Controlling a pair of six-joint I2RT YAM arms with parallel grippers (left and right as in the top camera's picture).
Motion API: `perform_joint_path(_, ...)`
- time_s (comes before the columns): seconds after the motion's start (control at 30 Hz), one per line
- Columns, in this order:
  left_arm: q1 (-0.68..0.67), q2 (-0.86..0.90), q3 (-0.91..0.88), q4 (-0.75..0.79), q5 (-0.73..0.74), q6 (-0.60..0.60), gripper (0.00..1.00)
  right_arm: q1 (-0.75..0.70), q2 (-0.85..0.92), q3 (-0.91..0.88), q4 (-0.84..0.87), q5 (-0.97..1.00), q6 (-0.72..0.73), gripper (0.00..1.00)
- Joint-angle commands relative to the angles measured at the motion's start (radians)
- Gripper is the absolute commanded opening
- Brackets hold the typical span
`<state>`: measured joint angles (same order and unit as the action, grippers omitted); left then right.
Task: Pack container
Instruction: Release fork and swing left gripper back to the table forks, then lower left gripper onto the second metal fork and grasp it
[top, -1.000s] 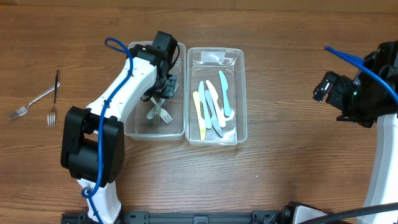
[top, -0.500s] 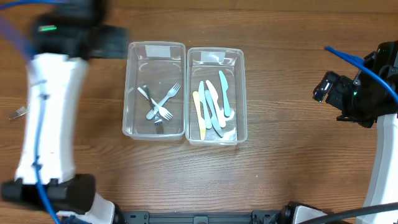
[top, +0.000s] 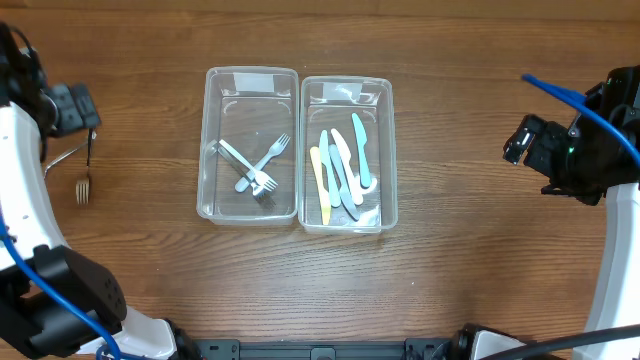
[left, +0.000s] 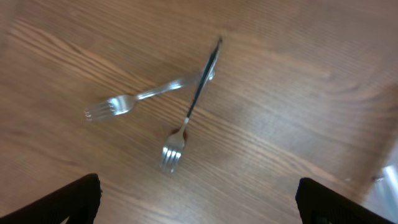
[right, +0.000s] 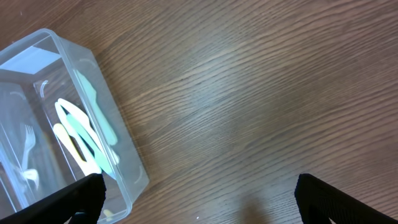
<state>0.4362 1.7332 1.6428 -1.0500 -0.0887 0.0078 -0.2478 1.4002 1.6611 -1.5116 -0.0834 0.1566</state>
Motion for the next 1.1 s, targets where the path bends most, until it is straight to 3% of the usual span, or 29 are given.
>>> perform_joint_path(0.0, 0.032, 0.008, -0.154, 0.100, 0.051, 0.117, 1.00, 0.003, -0.012, 0.002, 0.003, -0.008, 0.000, 1.00)
perform_joint_path(0.27, 0.121, 0.031, -0.350, 0.294, 0.185, 0.211, 1.00, 0.003, -0.012, 0.002, 0.003, -0.008, 0.000, 1.00)
perform_joint_path(0.7, 0.129, 0.240, -0.352, 0.304, 0.185, 0.233, 1.00, 0.003, -0.012, 0.002, -0.002, -0.004, 0.000, 1.00)
perform_joint_path(1.07, 0.134, 0.270, -0.352, 0.333, 0.158, 0.240, 1.00, 0.003, -0.012, 0.002, -0.005, -0.004, 0.000, 1.00)
